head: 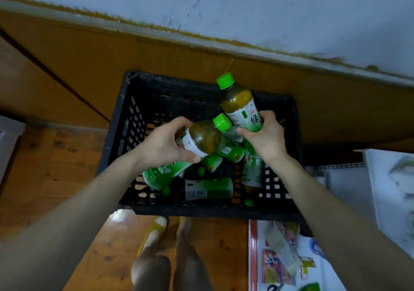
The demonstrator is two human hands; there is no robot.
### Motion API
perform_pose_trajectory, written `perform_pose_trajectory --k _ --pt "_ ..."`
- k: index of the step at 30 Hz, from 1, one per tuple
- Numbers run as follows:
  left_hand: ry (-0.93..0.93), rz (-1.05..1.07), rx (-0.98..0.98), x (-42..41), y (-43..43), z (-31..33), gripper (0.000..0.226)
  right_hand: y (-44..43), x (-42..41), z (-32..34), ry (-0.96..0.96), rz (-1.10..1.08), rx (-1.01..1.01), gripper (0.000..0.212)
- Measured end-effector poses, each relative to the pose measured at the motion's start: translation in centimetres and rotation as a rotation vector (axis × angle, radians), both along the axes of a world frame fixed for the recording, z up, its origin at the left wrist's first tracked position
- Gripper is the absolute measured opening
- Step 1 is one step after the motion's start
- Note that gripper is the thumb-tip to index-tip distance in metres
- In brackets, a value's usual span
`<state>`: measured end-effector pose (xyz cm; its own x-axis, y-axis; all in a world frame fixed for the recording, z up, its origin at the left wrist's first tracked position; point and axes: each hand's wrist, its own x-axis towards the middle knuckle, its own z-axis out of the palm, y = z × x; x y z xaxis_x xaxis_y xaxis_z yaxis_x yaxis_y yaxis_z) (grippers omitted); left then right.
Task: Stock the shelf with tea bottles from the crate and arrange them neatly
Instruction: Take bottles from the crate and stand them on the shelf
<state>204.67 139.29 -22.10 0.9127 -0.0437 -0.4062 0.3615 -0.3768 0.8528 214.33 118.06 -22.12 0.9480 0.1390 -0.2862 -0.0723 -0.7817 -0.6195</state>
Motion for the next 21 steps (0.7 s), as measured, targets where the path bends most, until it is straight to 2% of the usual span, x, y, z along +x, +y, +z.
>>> perform_pose_trajectory --k 7,13,21 --pt "-0.228 0.064 -0.084 -1.2 -1.7 10.1 0.058 -2.0 -4.8 11.0 -0.201 -0.202 0.141 0.063" --pt "-0.414 0.029 -0.138 -2.0 -5.5 18.7 0.054 -6.0 -10.8 19.6 -0.422 -0.383 0.251 0.063" --pt "-0.555 -0.166 -0.284 -3.3 -15.3 27.3 0.056 -14.1 -19.1 30.4 -0.675 -0.611 0.279 0.056"
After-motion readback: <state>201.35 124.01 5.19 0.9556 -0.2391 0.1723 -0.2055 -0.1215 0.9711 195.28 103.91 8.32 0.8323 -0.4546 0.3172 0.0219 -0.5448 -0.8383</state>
